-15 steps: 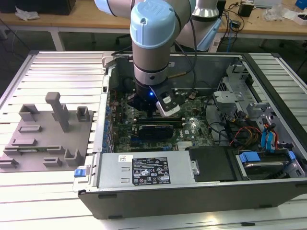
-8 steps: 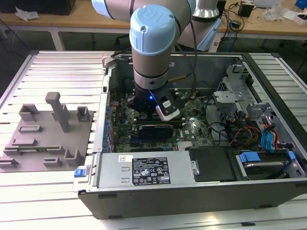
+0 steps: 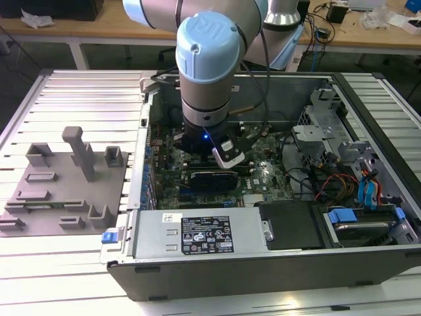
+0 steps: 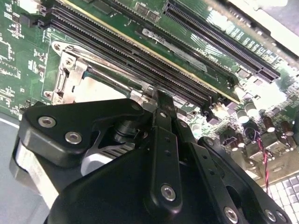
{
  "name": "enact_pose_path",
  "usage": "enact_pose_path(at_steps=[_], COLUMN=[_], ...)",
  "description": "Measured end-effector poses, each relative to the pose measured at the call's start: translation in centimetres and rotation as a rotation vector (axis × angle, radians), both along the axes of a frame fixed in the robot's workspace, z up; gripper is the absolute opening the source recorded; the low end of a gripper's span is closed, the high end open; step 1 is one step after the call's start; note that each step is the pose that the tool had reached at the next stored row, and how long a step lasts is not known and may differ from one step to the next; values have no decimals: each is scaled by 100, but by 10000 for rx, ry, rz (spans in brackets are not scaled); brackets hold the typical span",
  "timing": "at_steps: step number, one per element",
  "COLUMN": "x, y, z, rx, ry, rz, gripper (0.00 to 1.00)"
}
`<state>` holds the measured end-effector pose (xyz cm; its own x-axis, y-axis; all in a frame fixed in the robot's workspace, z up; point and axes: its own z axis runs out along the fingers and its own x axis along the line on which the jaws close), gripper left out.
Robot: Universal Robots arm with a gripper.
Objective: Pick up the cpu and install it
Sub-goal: 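Install the second cpu locking lever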
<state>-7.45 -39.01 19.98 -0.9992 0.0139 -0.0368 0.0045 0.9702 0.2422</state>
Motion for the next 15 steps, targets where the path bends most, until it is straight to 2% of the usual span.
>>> enact_pose_path(at_steps=[7, 15], x=[-1, -1], y=[-6, -3], z=[19, 339], rx=[6, 8], ry=[5, 5], rz=[-3, -2], gripper=[11, 11])
